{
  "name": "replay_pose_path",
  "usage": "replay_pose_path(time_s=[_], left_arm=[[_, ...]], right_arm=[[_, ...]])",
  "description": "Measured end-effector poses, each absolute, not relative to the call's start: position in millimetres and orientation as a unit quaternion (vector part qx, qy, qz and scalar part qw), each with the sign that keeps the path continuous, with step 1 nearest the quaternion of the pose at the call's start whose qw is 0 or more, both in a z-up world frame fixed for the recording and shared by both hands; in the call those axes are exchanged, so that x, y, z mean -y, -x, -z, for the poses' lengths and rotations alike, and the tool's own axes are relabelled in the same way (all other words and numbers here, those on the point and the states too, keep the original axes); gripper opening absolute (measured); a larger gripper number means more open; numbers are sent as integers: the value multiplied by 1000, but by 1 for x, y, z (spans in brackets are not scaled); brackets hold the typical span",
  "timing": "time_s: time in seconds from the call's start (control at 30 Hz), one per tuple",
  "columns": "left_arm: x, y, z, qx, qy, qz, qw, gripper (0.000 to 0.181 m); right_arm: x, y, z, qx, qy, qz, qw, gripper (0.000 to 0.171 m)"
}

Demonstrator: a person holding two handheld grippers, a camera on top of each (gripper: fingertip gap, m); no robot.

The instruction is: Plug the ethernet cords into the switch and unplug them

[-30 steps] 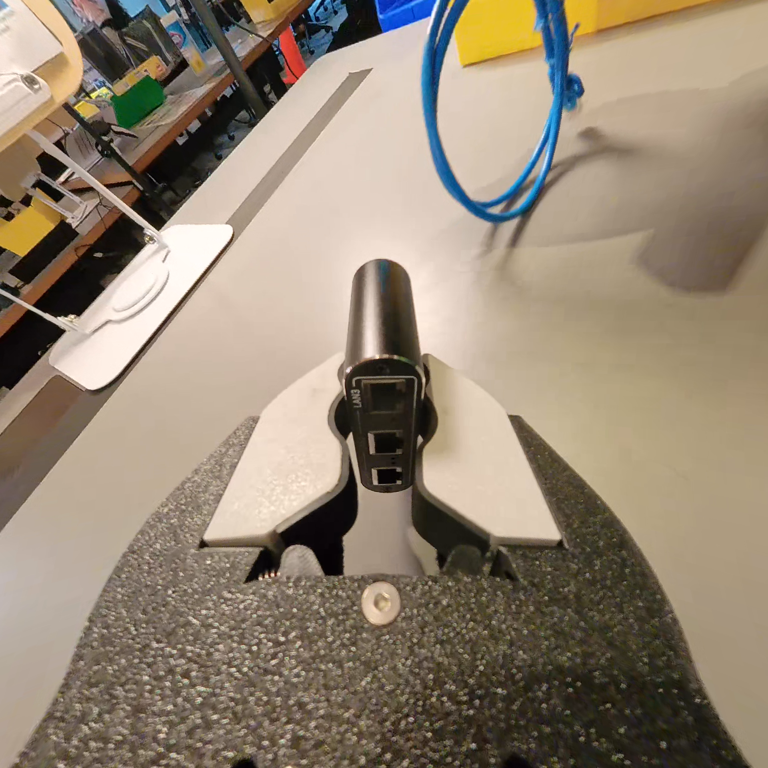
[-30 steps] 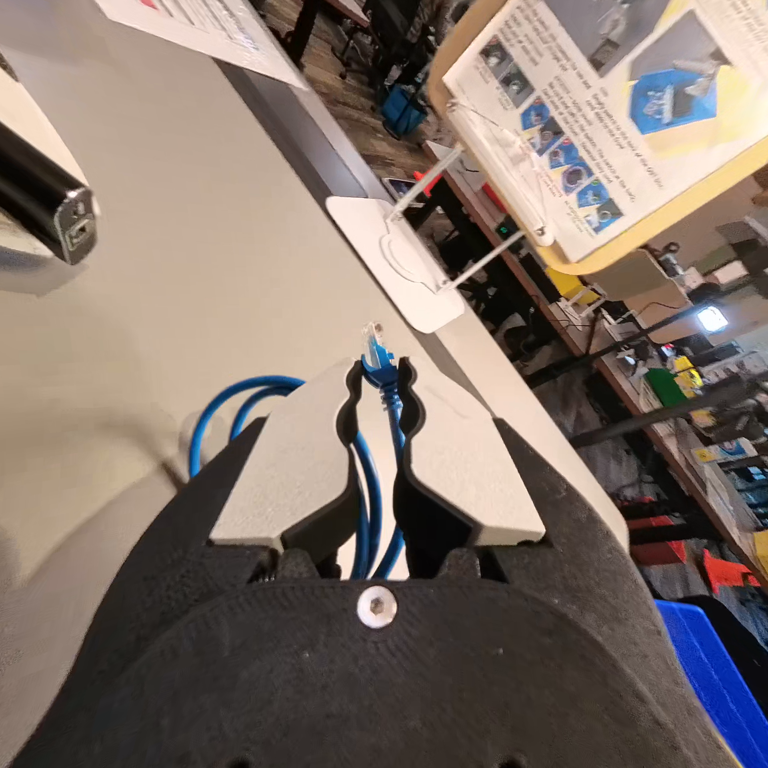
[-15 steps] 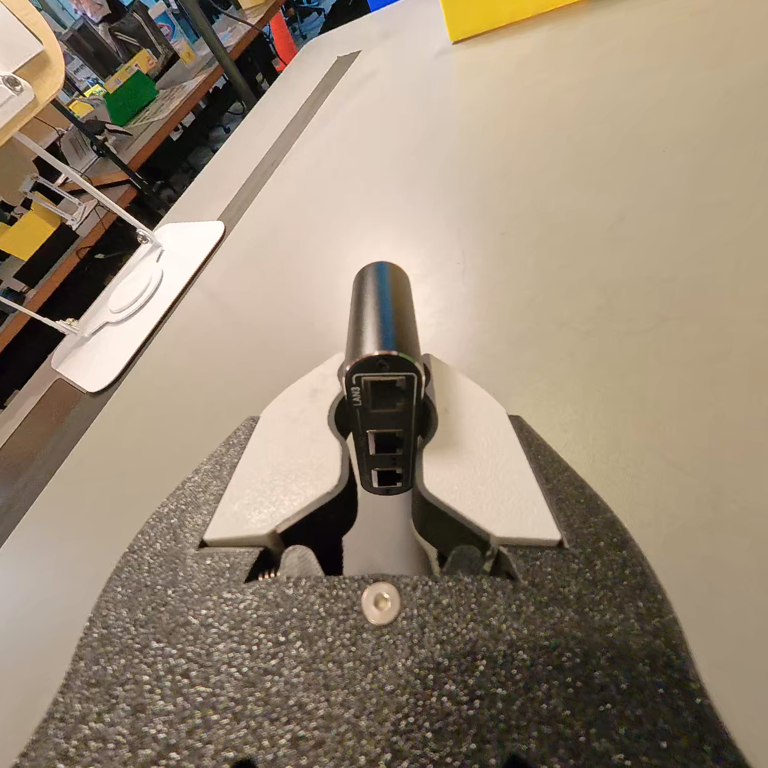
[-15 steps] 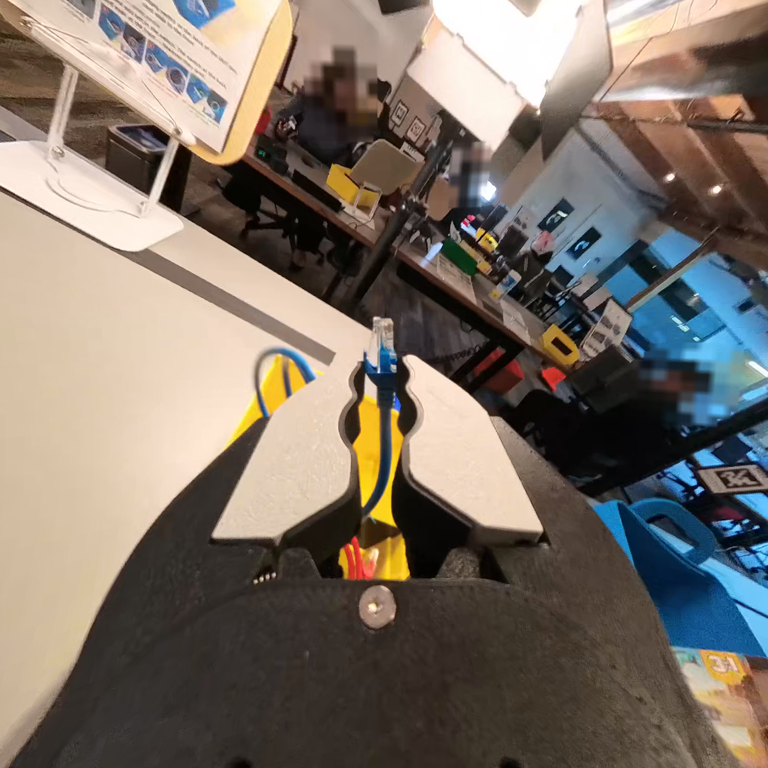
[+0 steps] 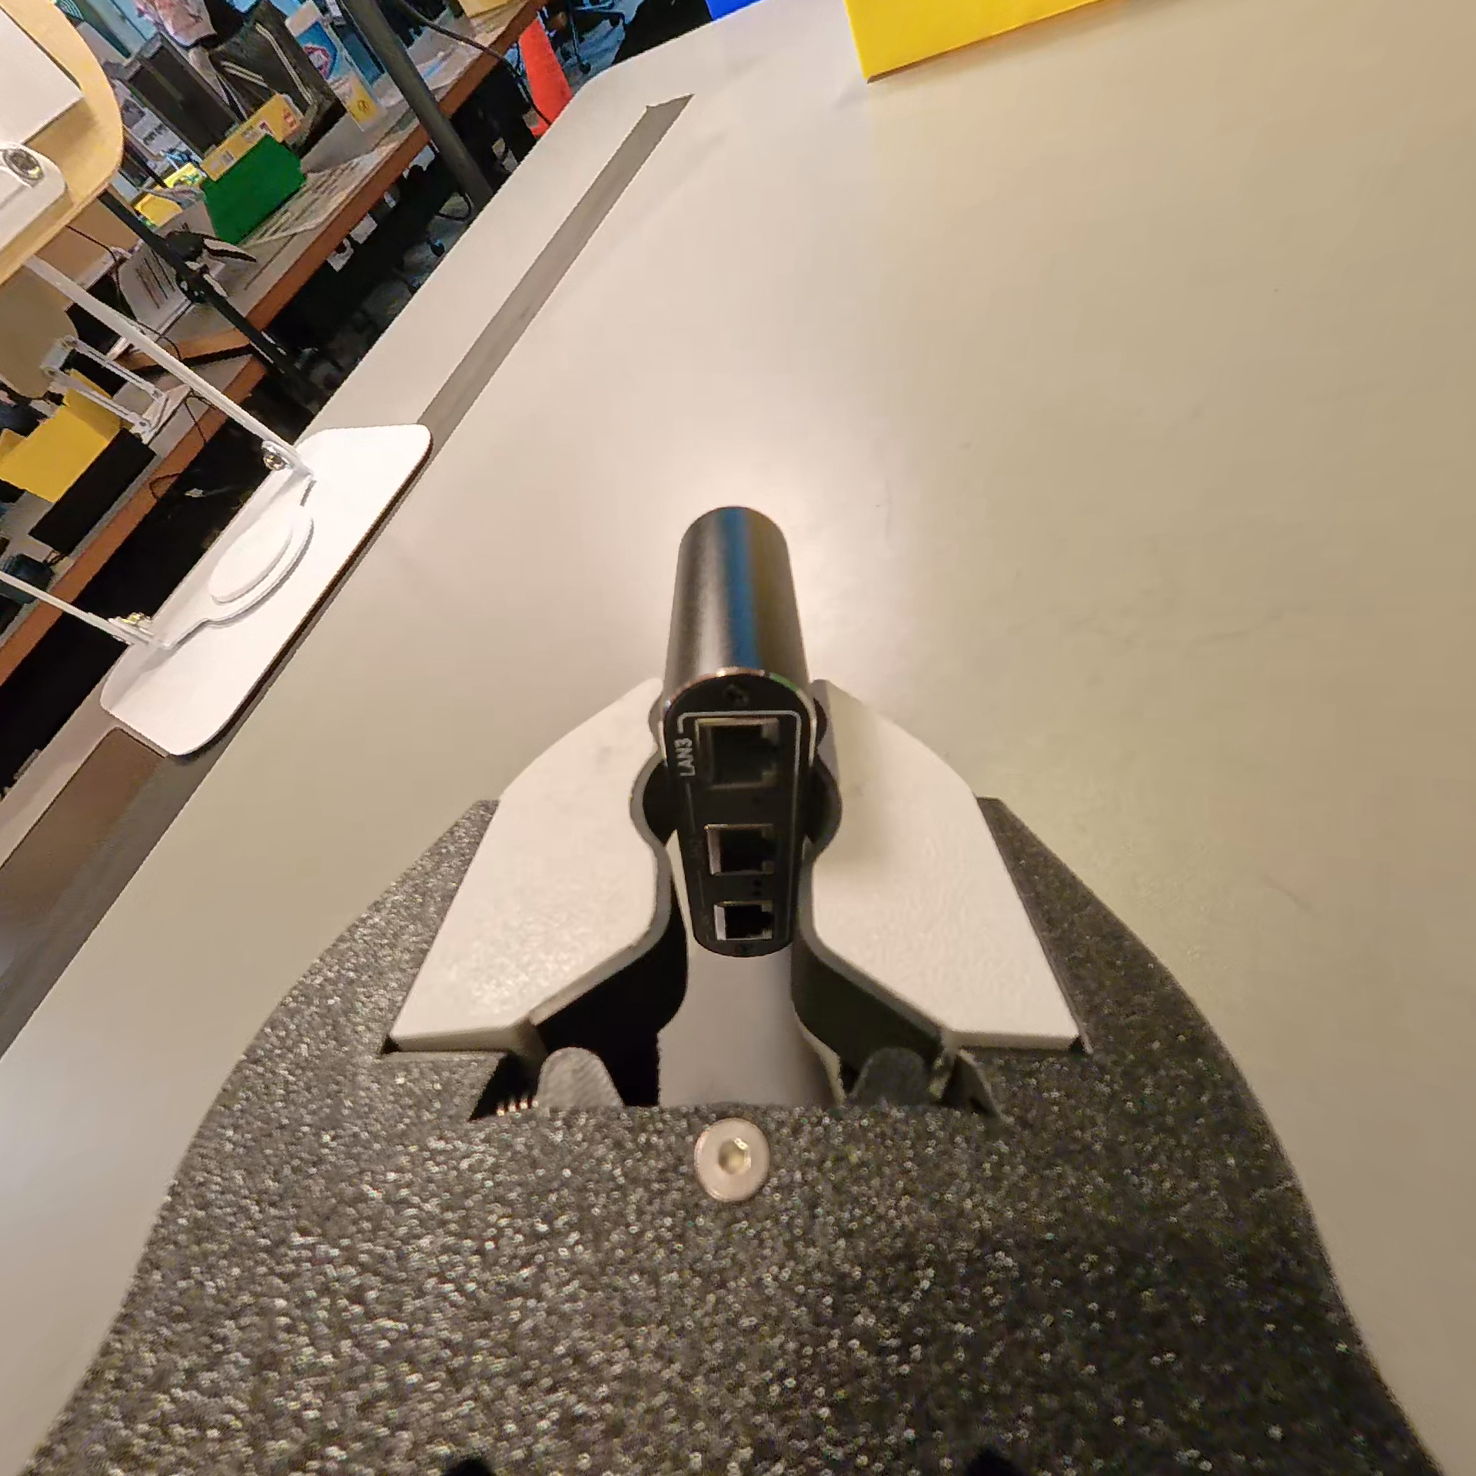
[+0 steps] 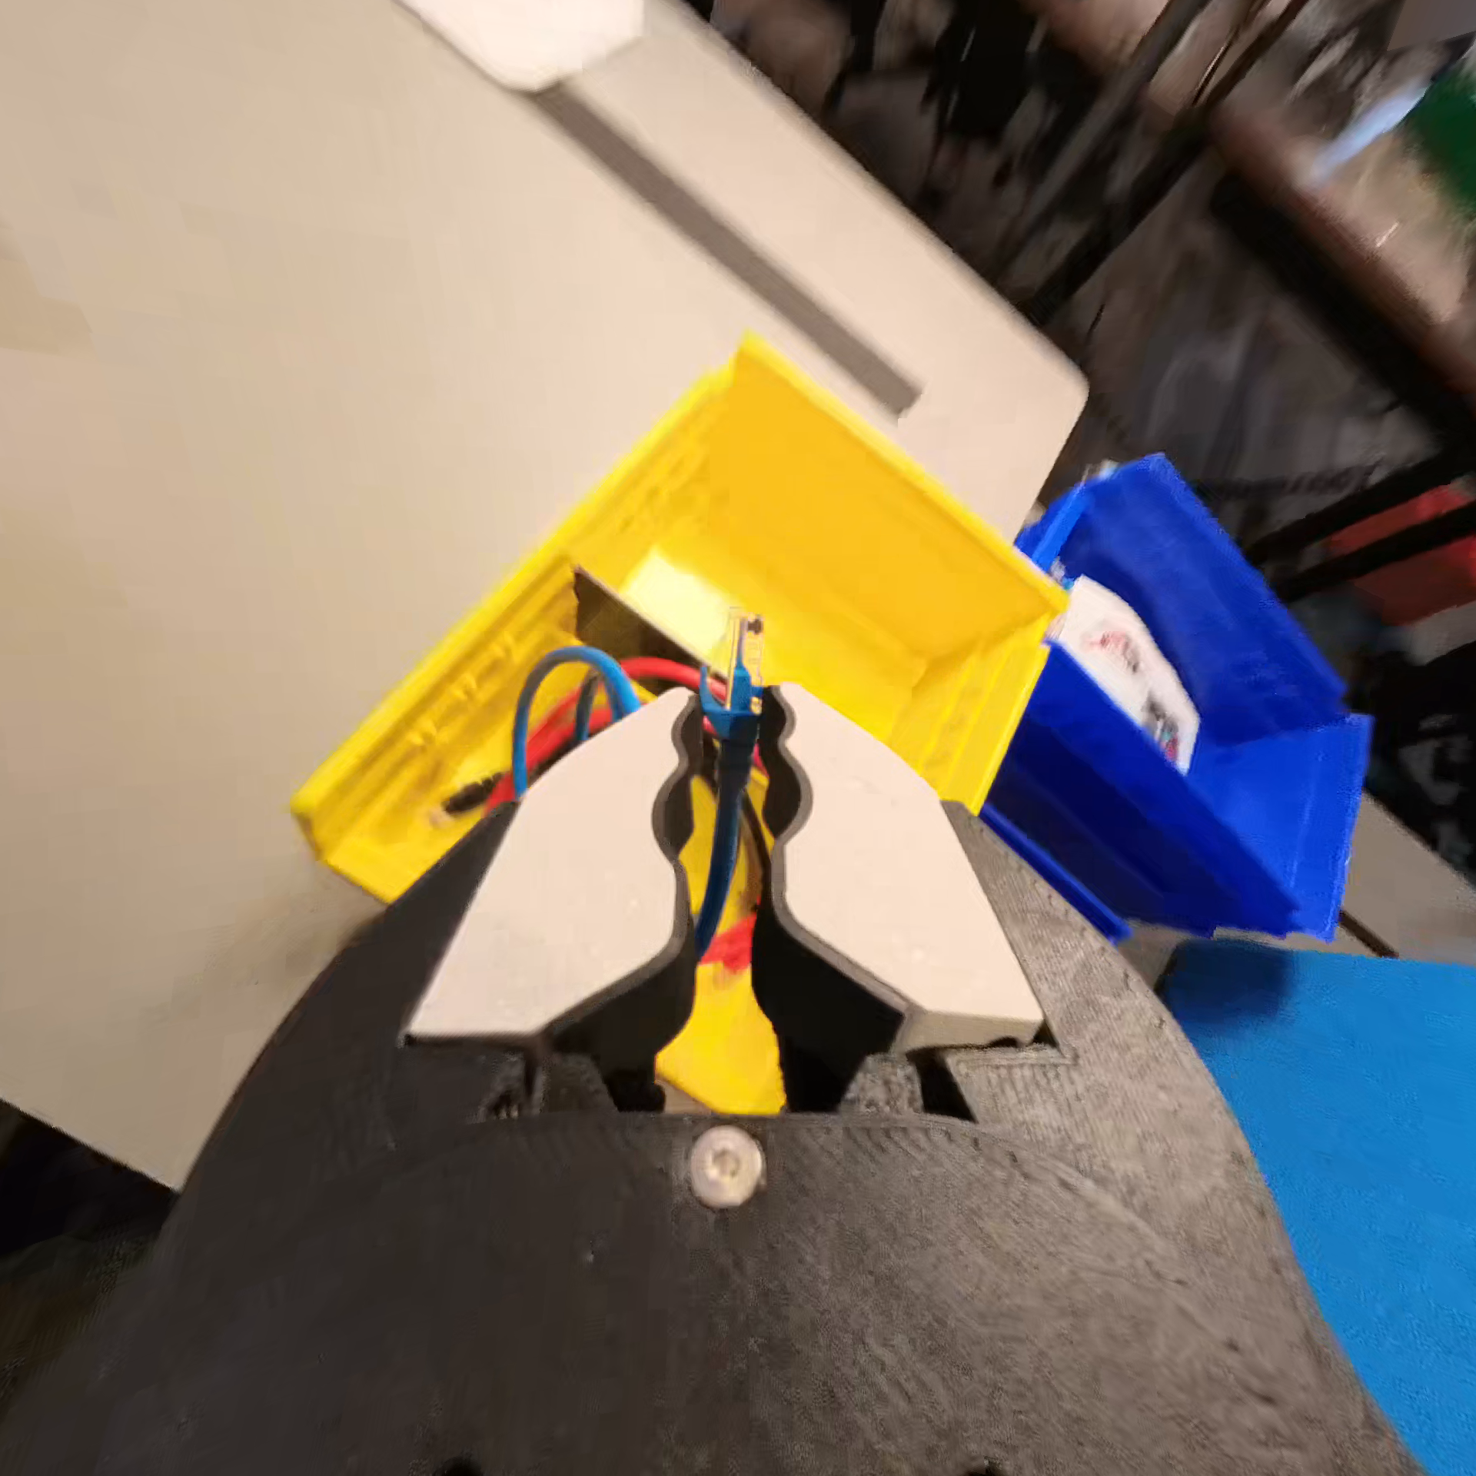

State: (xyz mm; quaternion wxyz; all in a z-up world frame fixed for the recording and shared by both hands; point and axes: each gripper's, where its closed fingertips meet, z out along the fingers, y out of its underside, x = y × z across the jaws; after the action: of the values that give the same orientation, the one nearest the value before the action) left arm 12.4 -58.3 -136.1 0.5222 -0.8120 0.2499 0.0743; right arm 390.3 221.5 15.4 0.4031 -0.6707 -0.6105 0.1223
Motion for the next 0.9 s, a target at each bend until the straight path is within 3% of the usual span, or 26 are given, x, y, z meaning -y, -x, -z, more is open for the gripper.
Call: replay_pose_path(time_s=[0.17, 0.27, 0.4, 0.6, 0.9], left_arm=[[59, -15, 135, -250, 811, -72, 525, 28], [59, -14, 134, -247, 811, -71, 526, 28], [59, -13, 134, -244, 812, -67, 525, 28], [58, -15, 138, -254, 816, -68, 515, 28], [59, -20, 135, -251, 812, -58, 525, 27]], right_arm=[[-266, -399, 72, 655, 701, -20, 281, 12], [-285, -410, 96, 663, 706, 56, 243, 33], [-302, -425, 72, 639, 702, 143, 279, 48], [-296, -431, 29, 631, 669, 204, 335, 49], [-284, -392, 48, 669, 634, 184, 340, 47]])
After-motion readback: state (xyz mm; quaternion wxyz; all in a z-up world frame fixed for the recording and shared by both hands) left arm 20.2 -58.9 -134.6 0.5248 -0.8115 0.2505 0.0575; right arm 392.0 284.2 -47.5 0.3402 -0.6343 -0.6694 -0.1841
